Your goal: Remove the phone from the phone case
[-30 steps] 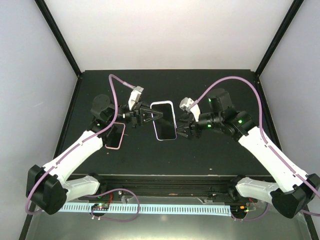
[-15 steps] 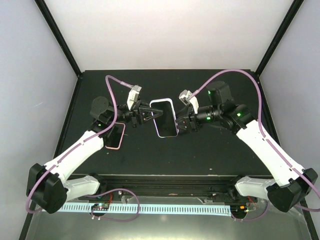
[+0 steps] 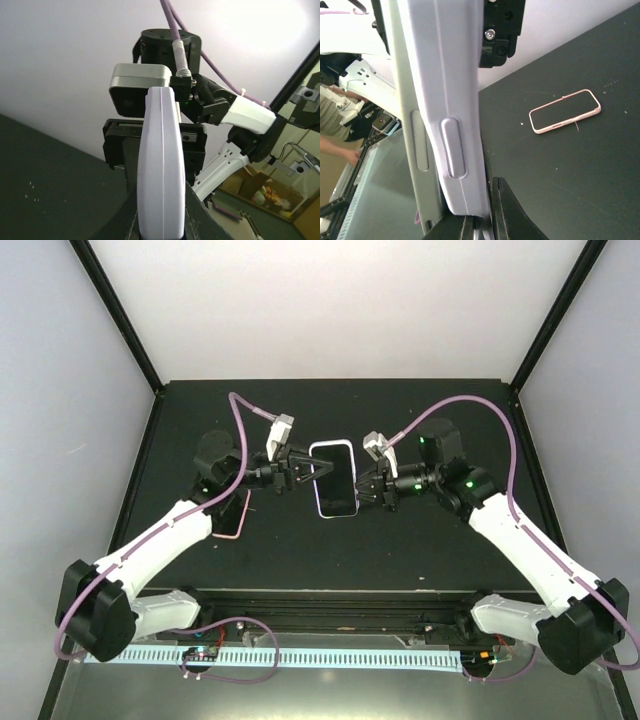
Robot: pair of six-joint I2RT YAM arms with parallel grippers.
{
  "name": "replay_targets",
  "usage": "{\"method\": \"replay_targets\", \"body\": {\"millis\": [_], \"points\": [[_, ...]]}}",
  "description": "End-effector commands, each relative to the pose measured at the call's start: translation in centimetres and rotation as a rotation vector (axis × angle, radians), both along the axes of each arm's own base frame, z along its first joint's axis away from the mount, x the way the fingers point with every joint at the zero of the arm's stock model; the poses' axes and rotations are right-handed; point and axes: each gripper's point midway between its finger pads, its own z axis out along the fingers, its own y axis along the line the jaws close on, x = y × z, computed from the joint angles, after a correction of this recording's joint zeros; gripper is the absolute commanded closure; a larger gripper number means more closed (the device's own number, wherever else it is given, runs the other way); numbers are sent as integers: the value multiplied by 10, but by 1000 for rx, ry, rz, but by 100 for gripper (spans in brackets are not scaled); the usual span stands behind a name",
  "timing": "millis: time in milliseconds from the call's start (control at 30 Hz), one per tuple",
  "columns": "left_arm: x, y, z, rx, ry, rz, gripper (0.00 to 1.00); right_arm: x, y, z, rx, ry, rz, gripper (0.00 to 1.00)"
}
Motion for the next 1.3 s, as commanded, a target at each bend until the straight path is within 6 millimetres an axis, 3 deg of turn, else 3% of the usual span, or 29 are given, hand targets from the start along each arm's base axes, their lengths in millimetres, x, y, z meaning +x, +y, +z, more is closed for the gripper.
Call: {"method": "replay_targets", "body": {"millis": [0,100,167,267,367,567,733,933,1067,1167,1267], "points": [[24,-10,-14,31,56,108,85,10,-7,10,108,-67,-7,99],[33,6,-8,-11,-7,271,45,5,-22,-8,106,-6,-32,99],[36,19,-4,-13,-34,369,35,-2,-28,-15,96,6,-53,99],[35,32,-6,60,-87,506,31,-4,-36,-26,56,49,-125,99],[30,43,-17,152,-147,649,30,7,-47,-48,-31,97,-264,99],[5,43,-74,361,-208,778,36,28,-73,-88,-187,175,-508,99],[-19,25,-115,479,-246,762,37,35,-85,-110,-259,247,-558,99],[-49,-2,-137,616,-358,742,39,51,-93,-133,-271,294,-629,99],[-49,-22,-165,695,-398,719,36,58,-97,-148,-291,319,-679,99],[-44,-38,-179,712,-428,725,34,50,-92,-162,-293,396,-646,99],[-43,-54,-183,736,-464,703,30,45,-90,-174,-292,474,-638,99]]}}
